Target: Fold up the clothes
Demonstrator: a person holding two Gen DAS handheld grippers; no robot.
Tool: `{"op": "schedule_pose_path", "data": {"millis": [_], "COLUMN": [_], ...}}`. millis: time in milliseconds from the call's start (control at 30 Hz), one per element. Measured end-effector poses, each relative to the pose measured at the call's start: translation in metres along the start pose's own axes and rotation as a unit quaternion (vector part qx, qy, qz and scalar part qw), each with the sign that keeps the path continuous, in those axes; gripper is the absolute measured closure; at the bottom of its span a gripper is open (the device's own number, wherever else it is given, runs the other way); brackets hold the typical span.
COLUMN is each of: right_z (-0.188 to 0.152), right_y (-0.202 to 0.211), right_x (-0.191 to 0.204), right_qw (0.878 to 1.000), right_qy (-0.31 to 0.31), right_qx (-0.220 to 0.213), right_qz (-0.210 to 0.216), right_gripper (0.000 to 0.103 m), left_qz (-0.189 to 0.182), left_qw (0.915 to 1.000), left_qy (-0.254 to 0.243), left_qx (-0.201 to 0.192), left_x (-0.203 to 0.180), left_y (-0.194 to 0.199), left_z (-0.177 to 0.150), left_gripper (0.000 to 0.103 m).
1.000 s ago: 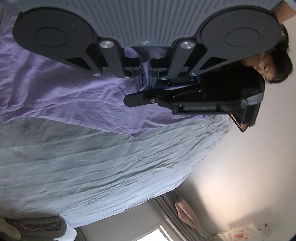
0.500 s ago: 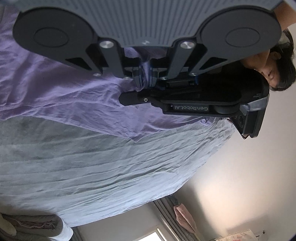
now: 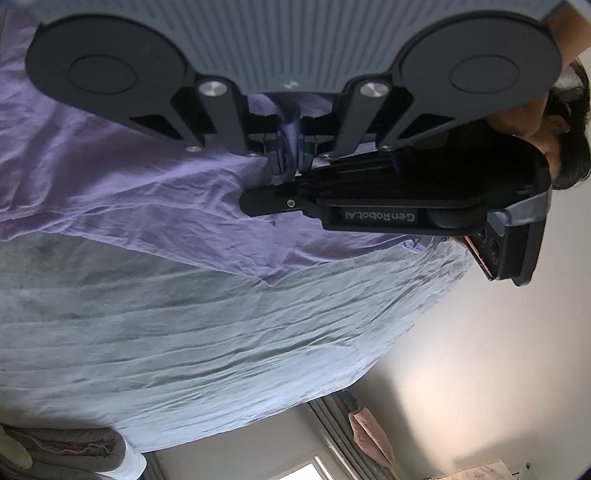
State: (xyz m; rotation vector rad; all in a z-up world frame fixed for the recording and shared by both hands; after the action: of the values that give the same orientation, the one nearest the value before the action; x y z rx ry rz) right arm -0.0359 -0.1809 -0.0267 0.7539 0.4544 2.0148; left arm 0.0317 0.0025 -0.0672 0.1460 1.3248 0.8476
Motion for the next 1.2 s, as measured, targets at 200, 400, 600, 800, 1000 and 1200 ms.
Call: {"op": "schedule_pose_path", "data": {"millis": [200,400,600,800,1000,1200], "right_z": [0.002,0.000,0.009,0.018,0.024,0.026], "right_y": [-0.001,0.002,0.006,-0.006,-0.032,-0.060], "right_x": [0.001,-0.001,0.002,0.012,0.037,0.063], "right_qw": [1.000,1.000,0.999,0.999,0.999,0.998], "right_qy": [0.004,-0.017,-0.027,-0.036,-0.036,-0.040], "right_qx": [-0.003,-0.007,-0.016,-0.014,-0.014,-0.012], "right_qz": [-0.004,0.001,0.002,0.007,0.026,0.045], "right_gripper": [0.092,0.092,0.092,0.092,0.092,0.092], "left_qz": [0.004,0.011,0.026,0.046,0.091,0.122], "left_qw": [0.9999,0.9995,0.9991,0.9980,0.9929,0.9877], "left_qy": [-0.008,-0.021,-0.022,-0.022,-0.035,-0.032], "left_qx": [-0.005,-0.023,-0.027,-0.037,-0.068,-0.093], "left_x": [-0.003,-0.007,-0.009,-0.008,-0.003,0.017], "left_y": [0.000,0.008,0.012,0.028,0.048,0.074], "left_z": [0.001,-0.005,0.003,0.020,0.032,0.045], "left_gripper": [0.100,0.100,0.100,0.100,0.100,0.100]}}
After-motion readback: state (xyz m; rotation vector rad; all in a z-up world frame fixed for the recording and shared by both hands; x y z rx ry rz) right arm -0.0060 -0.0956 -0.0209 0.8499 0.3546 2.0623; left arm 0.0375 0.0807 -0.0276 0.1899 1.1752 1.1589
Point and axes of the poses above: each gripper's, at about its wrist camera, not at the fingertips, and y roughly against the way its jaws point, x to its left, z to its top, the point moved 1 cm from there along -y, roughly the way its jaws point, and after that the axes turned 12 degrees about y, right-handed, at the moved point
